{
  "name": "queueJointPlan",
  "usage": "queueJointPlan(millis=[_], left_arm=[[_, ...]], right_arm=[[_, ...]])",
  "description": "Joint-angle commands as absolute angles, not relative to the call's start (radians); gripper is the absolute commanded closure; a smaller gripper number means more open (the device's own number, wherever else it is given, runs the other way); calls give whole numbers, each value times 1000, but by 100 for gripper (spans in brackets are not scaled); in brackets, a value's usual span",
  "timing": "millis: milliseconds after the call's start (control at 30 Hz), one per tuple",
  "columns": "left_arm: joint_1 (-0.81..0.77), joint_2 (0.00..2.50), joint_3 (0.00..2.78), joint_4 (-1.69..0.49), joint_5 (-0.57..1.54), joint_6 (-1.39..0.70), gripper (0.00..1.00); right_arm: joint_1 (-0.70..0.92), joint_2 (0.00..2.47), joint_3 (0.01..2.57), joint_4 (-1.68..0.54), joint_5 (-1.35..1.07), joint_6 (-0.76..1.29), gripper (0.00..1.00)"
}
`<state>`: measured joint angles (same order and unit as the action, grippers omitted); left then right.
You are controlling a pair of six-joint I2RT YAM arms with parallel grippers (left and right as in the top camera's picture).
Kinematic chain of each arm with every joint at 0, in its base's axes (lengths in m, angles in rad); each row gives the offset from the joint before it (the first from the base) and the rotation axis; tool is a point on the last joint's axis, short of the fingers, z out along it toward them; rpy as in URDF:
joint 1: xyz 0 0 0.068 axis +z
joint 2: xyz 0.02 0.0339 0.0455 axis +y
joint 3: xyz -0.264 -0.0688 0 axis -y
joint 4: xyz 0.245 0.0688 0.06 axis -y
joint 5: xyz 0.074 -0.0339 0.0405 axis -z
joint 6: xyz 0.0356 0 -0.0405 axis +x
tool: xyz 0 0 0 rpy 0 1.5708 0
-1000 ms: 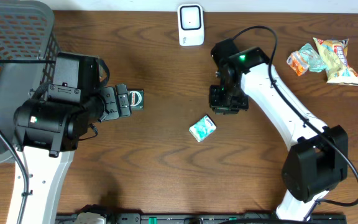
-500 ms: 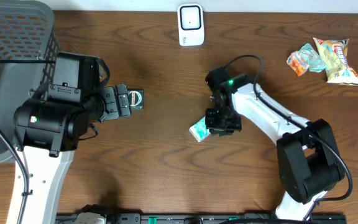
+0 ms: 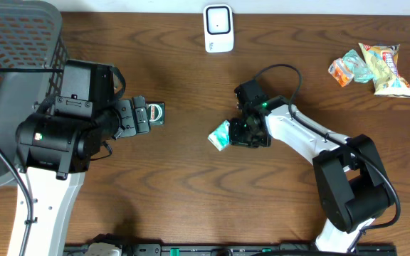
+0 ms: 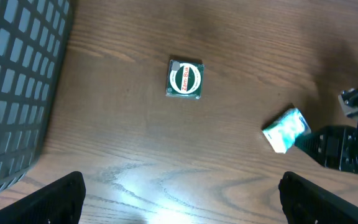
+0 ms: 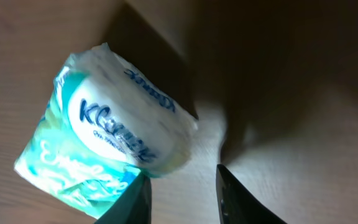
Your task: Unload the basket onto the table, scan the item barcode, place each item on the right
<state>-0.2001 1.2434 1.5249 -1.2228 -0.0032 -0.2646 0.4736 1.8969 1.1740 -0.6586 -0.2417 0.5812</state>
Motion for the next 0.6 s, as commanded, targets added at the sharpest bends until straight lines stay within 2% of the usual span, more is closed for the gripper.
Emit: queueJointPlan(millis=[0, 233, 333, 467, 567], left_arm=[[-202, 1242, 1536, -1224, -12, -263, 2], [-202, 1242, 1536, -1224, -12, -263, 2], [-202, 1242, 1536, -1224, -12, -263, 2], [-202, 1242, 1536, -1224, -12, -263, 2], [-202, 1242, 1536, -1224, -12, -263, 3]], right_arm=[[458, 1900, 1188, -647, -253, 527, 71], [379, 1900, 1294, -704, -261, 452, 71], [361, 1900, 1346, -772, -345, 389, 69], [370, 1900, 1362, -844, -476, 369, 57], [401, 1900, 1345, -872, -484, 369, 49]])
